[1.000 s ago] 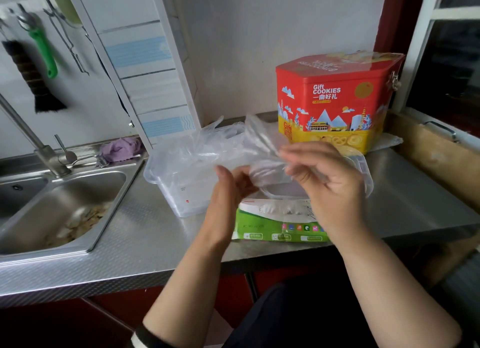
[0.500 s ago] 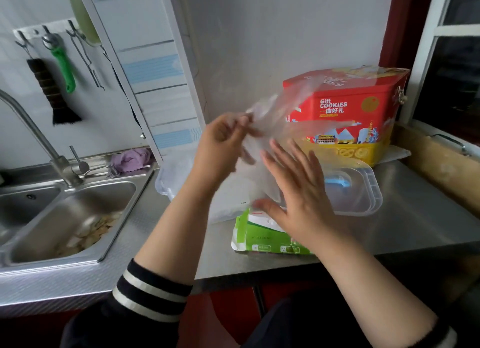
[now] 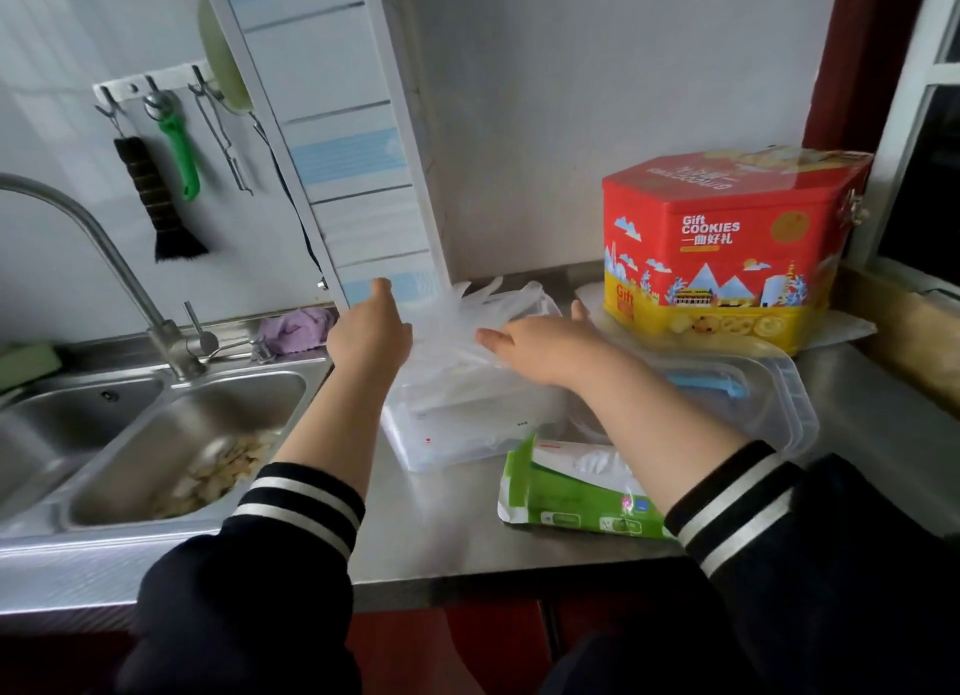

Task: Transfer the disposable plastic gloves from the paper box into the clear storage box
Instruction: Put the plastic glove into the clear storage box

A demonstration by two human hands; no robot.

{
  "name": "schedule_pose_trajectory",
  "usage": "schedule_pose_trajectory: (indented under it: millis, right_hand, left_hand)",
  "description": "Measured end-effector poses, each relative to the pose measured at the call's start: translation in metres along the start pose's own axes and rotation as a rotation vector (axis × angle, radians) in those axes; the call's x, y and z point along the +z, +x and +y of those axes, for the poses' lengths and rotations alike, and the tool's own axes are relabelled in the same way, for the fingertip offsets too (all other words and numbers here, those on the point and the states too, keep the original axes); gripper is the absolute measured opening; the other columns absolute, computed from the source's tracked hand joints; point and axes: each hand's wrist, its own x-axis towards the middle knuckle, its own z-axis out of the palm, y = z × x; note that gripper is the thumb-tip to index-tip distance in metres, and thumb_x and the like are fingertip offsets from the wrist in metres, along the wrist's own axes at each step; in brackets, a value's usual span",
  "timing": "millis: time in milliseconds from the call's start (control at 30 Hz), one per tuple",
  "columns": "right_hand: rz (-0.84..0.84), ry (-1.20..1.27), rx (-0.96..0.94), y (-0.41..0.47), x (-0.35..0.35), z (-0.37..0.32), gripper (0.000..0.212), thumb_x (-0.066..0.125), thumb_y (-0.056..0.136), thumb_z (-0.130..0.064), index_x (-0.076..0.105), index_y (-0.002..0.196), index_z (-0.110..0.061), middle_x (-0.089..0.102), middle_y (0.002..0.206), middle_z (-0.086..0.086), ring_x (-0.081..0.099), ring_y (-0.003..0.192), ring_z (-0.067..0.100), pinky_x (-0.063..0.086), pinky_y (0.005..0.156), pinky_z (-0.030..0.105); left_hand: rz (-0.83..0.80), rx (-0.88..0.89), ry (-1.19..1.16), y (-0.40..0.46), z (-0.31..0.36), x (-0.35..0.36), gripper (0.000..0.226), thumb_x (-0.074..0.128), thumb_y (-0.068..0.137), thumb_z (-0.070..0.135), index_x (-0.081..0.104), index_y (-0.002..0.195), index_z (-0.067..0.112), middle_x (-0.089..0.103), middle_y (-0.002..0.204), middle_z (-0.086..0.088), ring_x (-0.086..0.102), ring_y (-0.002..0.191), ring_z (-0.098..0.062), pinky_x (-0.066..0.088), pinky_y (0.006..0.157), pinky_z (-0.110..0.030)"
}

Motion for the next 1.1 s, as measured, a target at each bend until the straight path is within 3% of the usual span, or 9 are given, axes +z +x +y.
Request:
schedule_pose_trajectory:
  millis: [100, 200, 300, 400, 533, 633, 700, 800, 1100]
  right_hand:
    - [0.177, 0.074, -0.054, -0.006, 0.002, 0.006, 0.055, 0.016, 0.101, -0.055, 0.059, 0.113, -0.024, 0.063, 0.121, 0.008, 0.043, 0.132, 0.027, -0.003, 0.117, 0.055]
    - [0.585, 0.229, -0.208, -0.019, 0.009, 0.019, 0.039, 0.036, 0.101, -0.043, 0.066, 0.113, -0.021, 0.07, 0.105, 0.002, 0.059, 0.108, 0.025, 0.019, 0.113, 0.056]
    - [0.971, 0.434, -0.331, -0.042, 0.021, 0.039, 0.032, 0.048, 0.097, -0.034, 0.07, 0.096, -0.011, 0.071, 0.083, 0.003, 0.063, 0.077, 0.023, 0.05, 0.082, 0.049]
    - [0.907, 0.73, -0.244, -0.076, 0.035, 0.052, 0.035, 0.044, 0.097, -0.039, 0.066, 0.088, -0.013, 0.066, 0.072, -0.005, 0.064, 0.071, 0.017, 0.053, 0.066, 0.041]
    - [0.433, 0.699, -0.019, -0.1, 0.056, 0.067, 0.029, 0.058, 0.088, -0.05, 0.066, 0.087, -0.023, 0.066, 0.078, -0.012, 0.062, 0.075, 0.008, 0.052, 0.074, 0.035]
    - [0.16, 0.522, 0.028, -0.097, 0.078, 0.074, 0.027, 0.074, 0.077, -0.048, 0.069, 0.098, -0.031, 0.062, 0.091, -0.017, 0.064, 0.087, 0.01, 0.05, 0.081, 0.028]
    - [0.181, 0.421, 0.005, -0.093, 0.09, 0.074, 0.011, 0.075, 0.078, -0.038, 0.07, 0.086, -0.034, 0.062, 0.084, -0.011, 0.064, 0.082, 0.016, 0.049, 0.074, 0.03]
    - [0.273, 0.449, 0.042, -0.092, 0.096, 0.075, 0.007, 0.067, 0.085, -0.03, 0.072, 0.081, -0.028, 0.062, 0.081, -0.004, 0.061, 0.078, 0.02, 0.05, 0.07, 0.036]
    - [0.429, 0.86, 0.156, -0.103, 0.101, 0.076, 0.018, 0.065, 0.089, -0.026, 0.066, 0.071, -0.031, 0.065, 0.067, -0.017, 0.057, 0.063, 0.002, 0.048, 0.063, 0.029]
  left_hand:
    - [-0.002, 0.026, 0.101, -0.002, -0.002, 0.006, 0.046, 0.057, 0.093, 0.018, 0.035, 0.134, 0.014, 0.064, 0.106, -0.014, 0.058, 0.09, -0.034, 0.037, 0.062, -0.037]
    - [0.01, 0.049, 0.129, -0.006, -0.002, 0.005, 0.048, 0.062, 0.093, 0.026, 0.038, 0.131, 0.011, 0.059, 0.114, -0.014, 0.059, 0.1, -0.036, 0.037, 0.064, -0.037]
    - [0.078, 0.065, 0.148, -0.012, -0.004, -0.003, 0.046, 0.066, 0.09, 0.033, 0.05, 0.127, 0.011, 0.052, 0.123, -0.013, 0.049, 0.115, -0.035, 0.035, 0.069, -0.039]
    - [0.344, 0.145, 0.035, -0.02, 0.002, -0.011, 0.029, 0.061, 0.094, 0.03, 0.063, 0.116, 0.012, 0.056, 0.118, -0.013, 0.047, 0.109, -0.035, 0.034, 0.065, -0.038]
    - [0.886, 0.583, -0.315, -0.065, 0.029, -0.01, 0.021, 0.051, 0.1, 0.016, 0.069, 0.095, 0.007, 0.064, 0.091, -0.012, 0.054, 0.08, -0.032, 0.04, 0.061, -0.038]
    - [0.649, 0.811, -0.57, -0.121, 0.054, 0.017, 0.024, 0.043, 0.103, 0.023, 0.064, 0.1, 0.012, 0.066, 0.088, -0.008, 0.057, 0.08, -0.025, 0.045, 0.066, -0.033]
    - [0.334, 0.805, -0.593, -0.146, 0.06, 0.047, 0.027, 0.048, 0.097, 0.037, 0.063, 0.106, 0.016, 0.067, 0.094, -0.002, 0.059, 0.086, -0.022, 0.048, 0.07, -0.036]
    - [-0.085, 0.637, -0.575, -0.165, 0.062, 0.083, 0.072, 0.042, 0.082, 0.072, 0.056, 0.127, 0.018, 0.066, 0.115, 0.004, 0.057, 0.107, -0.019, 0.044, 0.087, -0.031]
    - [-0.066, 0.578, -0.52, -0.173, 0.063, 0.104, 0.082, 0.052, 0.072, 0.074, 0.052, 0.133, 0.018, 0.065, 0.12, 0.006, 0.057, 0.112, -0.016, 0.042, 0.094, -0.034]
